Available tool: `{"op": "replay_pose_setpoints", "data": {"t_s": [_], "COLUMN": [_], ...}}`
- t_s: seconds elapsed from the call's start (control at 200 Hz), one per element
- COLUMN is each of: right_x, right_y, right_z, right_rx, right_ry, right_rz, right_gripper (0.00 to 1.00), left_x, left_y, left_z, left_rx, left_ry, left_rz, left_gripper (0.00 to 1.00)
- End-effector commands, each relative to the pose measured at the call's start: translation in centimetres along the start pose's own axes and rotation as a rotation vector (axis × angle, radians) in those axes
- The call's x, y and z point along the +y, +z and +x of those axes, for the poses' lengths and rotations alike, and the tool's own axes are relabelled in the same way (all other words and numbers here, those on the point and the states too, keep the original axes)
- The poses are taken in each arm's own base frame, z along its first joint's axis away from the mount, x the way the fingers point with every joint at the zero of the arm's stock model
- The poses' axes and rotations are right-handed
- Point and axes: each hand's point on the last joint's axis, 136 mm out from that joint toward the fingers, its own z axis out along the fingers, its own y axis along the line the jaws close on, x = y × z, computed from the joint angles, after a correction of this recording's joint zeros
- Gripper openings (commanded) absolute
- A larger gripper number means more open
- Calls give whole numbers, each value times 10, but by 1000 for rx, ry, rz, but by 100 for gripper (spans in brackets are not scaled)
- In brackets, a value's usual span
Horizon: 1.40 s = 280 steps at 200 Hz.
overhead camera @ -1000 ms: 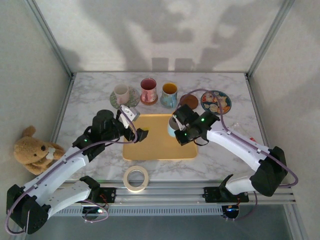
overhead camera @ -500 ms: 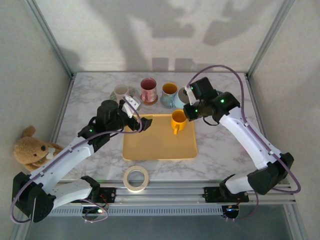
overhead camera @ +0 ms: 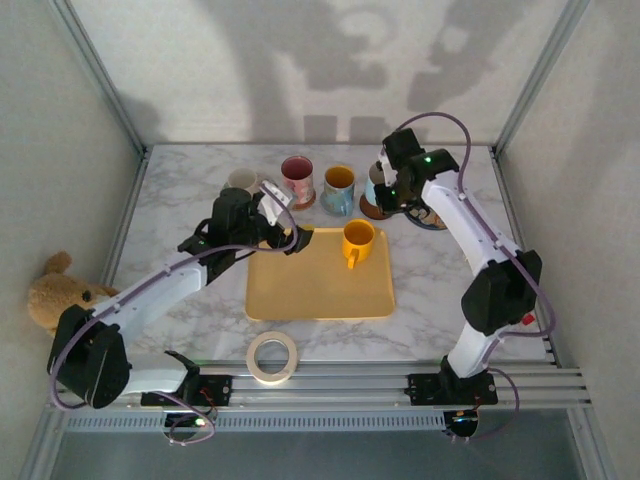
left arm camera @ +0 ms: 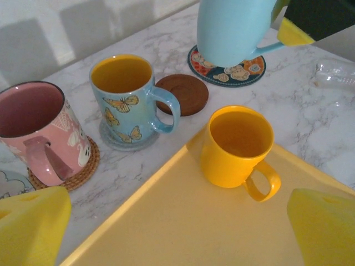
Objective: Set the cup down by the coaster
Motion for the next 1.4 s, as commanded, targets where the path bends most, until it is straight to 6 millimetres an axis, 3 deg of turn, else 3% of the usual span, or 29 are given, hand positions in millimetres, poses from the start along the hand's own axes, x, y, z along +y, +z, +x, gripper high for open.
{"op": "replay_pose_setpoints", "data": {"t_s": [0.0, 0.4, 0.691, 1.051, 1.397], "right_x": [-5, -28, -36, -43, -45], "right_y": [2, 75, 108, 131, 134], "right_z": [-26, -44, -58, -57, -56], "right_rx": [-57, 40, 65, 104, 123], "right_ry": [-2, 32, 38, 45, 46], "right_rz": [8, 68, 114, 122, 115], "right_gripper": [0, 0, 0, 0, 0], "left_x": [3, 7, 13, 17, 19], "left_y": [3, 22, 26, 36, 41], "left_z": [-18, 2, 7, 13, 16], "left_rx": [-57, -24, -2, 40, 59], "left_ry": [6, -14, -7, -10, 5], "left_rz": [36, 73, 61, 67, 72], "left_gripper": [100, 100, 100, 100, 100]}}
